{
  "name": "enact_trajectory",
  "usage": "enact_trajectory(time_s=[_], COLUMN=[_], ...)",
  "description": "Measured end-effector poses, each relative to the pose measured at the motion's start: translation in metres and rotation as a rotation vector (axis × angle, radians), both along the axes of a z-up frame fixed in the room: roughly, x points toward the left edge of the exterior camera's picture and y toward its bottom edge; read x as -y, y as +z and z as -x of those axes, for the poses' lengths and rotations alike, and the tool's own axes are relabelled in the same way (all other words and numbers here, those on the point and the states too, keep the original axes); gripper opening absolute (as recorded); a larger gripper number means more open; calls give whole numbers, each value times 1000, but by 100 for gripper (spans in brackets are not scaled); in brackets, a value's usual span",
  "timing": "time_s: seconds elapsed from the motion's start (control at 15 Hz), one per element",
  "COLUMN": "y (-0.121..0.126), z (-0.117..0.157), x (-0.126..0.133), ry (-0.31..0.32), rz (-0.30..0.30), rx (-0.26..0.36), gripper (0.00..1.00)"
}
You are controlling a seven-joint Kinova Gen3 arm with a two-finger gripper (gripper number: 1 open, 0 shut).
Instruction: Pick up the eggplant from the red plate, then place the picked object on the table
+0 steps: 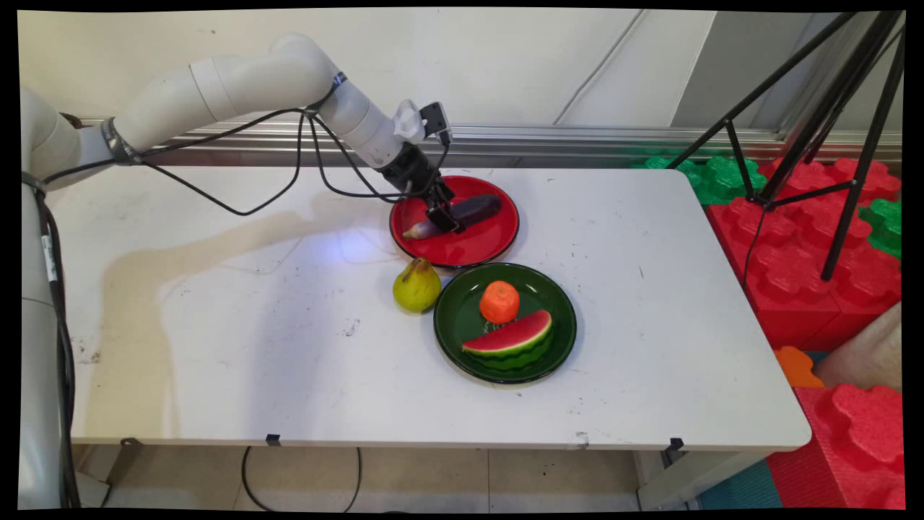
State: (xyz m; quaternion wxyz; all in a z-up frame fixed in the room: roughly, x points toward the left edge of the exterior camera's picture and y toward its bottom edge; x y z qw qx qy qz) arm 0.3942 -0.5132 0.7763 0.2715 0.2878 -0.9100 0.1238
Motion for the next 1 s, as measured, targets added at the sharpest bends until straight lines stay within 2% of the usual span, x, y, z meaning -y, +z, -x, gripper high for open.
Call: enact_trajectory(time_s=[0.27,0.33,1.0], y=[-4,-5,-4], z=[3,3,1], x=[4,4,3], ry=[4,5,17], rz=[-6,-7,-16], rx=[2,2,-4], gripper=[100,0,0])
